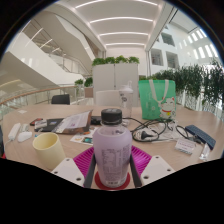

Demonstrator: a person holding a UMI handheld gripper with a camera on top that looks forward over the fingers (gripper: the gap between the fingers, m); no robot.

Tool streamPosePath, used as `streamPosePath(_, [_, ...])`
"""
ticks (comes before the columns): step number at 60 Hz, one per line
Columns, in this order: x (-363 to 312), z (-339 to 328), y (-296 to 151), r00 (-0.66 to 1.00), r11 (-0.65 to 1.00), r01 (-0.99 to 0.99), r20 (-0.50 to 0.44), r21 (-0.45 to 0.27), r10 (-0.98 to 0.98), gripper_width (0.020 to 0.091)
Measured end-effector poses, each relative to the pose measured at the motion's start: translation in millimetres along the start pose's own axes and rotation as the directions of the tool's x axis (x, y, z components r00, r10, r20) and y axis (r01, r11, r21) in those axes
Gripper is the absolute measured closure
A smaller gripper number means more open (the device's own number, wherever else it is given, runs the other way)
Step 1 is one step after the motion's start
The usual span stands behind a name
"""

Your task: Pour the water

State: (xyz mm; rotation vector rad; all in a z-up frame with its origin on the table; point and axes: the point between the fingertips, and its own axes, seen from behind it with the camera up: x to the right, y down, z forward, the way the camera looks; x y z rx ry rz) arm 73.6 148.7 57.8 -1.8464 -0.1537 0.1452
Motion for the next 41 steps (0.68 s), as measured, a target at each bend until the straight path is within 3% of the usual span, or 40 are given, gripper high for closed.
streamPosePath(3, [2.9,-2.6,13.0,1.0,0.997,-0.015,-0.012,-0.076,0.014,0.0467])
streamPosePath(7, [0.9,-14.6,31.4,0.999,0.98,-0.051,-0.026,-0.191,0.047,0.0262])
streamPosePath(8, [-0.6,-18.8,33.4,0.998,0.977,-0.057,-0.025,-0.204,0.053,0.0248])
streamPosePath(11, [-5.0,-29.8,34.7,0.998,0.975,-0.063,-0.022,-0.212,0.06,0.0275])
streamPosePath(22, [-23.9,-115.5,26.2,0.997,0.974,-0.024,-0.082,-0.223,0.006,0.027])
streamPosePath(41, [-104.6,-282.9,-46.3,0.983,0.987,-0.029,-0.181,-0.158,0.0,0.0267])
